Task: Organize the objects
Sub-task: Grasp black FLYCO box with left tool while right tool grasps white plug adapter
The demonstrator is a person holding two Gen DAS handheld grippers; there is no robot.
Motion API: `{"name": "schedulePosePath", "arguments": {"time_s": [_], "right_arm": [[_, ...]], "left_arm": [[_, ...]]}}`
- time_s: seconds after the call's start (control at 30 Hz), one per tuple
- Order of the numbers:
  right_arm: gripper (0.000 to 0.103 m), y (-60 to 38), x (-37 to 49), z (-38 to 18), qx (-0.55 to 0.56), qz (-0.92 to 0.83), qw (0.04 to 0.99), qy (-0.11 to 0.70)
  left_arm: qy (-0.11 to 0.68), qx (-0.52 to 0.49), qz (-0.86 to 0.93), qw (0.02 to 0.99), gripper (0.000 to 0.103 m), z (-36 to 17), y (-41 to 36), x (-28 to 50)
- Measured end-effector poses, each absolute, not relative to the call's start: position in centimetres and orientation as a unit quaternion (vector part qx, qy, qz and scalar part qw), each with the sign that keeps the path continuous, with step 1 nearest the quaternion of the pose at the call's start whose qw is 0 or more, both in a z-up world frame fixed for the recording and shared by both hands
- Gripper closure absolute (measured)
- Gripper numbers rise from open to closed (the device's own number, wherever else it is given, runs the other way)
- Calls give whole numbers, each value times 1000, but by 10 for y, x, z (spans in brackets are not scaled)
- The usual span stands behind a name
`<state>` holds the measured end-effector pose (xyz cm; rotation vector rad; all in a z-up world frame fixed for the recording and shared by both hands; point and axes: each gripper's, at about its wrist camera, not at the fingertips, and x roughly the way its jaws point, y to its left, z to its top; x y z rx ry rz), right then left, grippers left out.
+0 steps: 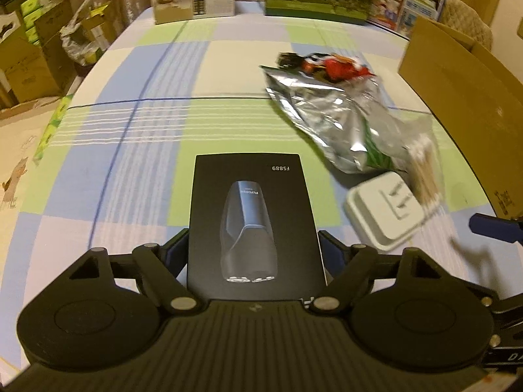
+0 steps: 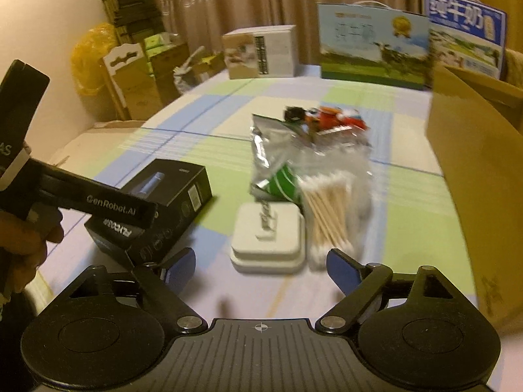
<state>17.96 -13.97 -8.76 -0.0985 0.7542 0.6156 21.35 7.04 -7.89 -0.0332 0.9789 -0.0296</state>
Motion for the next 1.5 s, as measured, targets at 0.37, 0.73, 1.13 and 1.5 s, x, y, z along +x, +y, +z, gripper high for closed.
{"name": "schedulePosePath", "arguments": {"time_s": [0.37,0.73,1.13,1.5], "right_arm": [[24,-109,208,-115,-108,291,879,362],[40,-110,214,-121,-81,280,876,384],[40,-126,184,-96,-80,271,883,375],[40,-200,170,-10,-41,221,916,333]], "left_arm": [[461,-24,-23,887,17,-78,81,216],[461,6,-21,887,16,-83,76,224],[466,9,-17,885,25,-80,74,220],[434,-3,-53,899,26,-23,47,201]]}}
